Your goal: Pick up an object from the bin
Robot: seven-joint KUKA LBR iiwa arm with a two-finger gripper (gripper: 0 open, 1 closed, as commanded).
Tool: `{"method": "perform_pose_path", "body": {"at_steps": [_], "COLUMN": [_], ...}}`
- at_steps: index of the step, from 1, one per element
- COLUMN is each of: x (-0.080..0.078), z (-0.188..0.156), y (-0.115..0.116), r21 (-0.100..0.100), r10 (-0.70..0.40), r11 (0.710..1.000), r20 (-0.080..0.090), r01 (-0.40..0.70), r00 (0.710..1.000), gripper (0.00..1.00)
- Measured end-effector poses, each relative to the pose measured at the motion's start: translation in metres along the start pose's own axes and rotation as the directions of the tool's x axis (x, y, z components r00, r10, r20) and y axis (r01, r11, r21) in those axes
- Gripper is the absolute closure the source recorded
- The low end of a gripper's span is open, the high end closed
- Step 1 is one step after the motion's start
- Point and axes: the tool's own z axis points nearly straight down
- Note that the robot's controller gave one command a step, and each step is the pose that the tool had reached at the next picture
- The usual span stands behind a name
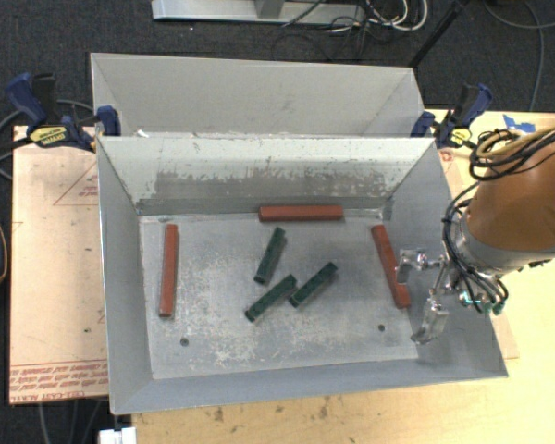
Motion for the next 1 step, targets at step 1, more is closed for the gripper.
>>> {"method": "perform_pose_path", "body": {"at_steps": [1], "x": [-0.0416], "z": [0.0651], "y": [0.053], "r21": [-0.001], "r10": [-0.153], "r11": [0.988], "r20": [0.006], "r01": [0.153], "r00": [0.988], "gripper": [0.0]}}
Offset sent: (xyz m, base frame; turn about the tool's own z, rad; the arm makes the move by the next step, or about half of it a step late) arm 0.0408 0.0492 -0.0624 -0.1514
